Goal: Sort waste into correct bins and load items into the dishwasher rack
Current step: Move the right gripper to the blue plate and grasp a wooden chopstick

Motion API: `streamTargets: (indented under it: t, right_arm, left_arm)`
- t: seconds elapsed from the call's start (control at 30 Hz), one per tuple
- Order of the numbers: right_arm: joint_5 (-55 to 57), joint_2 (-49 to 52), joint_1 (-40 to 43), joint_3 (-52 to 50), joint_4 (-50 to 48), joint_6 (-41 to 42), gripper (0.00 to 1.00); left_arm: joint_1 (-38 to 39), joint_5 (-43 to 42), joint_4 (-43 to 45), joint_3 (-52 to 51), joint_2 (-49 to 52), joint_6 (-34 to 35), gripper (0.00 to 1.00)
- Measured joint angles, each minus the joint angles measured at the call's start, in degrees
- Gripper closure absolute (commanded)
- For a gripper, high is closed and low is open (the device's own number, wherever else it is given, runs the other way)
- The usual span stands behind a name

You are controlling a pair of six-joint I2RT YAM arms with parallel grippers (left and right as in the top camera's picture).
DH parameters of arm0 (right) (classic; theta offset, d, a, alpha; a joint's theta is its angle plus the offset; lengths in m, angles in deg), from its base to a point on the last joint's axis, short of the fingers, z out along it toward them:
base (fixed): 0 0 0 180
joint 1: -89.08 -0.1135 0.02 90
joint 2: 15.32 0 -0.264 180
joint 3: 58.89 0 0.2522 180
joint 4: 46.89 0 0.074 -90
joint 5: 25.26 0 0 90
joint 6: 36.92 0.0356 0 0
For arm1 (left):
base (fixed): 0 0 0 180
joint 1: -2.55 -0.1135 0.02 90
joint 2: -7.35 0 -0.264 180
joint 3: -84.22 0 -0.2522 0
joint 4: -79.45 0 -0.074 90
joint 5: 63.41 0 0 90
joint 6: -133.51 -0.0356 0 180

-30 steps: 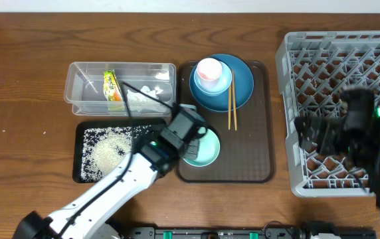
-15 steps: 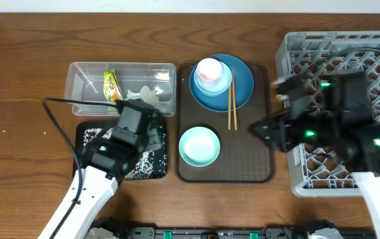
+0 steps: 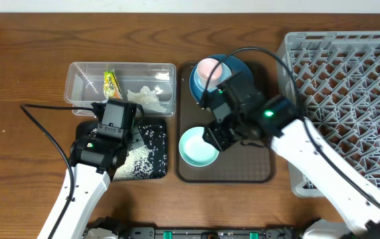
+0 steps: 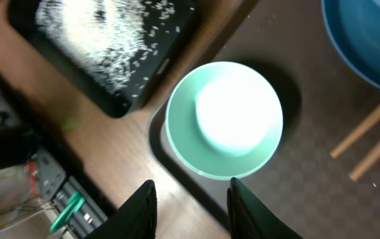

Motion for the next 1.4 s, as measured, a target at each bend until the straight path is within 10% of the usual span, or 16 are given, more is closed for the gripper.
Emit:
streamTargets:
  t: [0.17, 1.4]
  right_arm:
    - [5.25, 3.56, -0.72, -0.02, -1.07, 3.54, 0.68]
    - [19.15, 14.12, 9.90, -0.33, -3.45, 23.47, 0.79]
  left_arm:
    - [0.00, 0.09, -0.07, 0.00, 0.00, -0.04, 0.47]
    - [0.00, 0.20, -0.07, 0.00, 0.00, 0.00, 0.45]
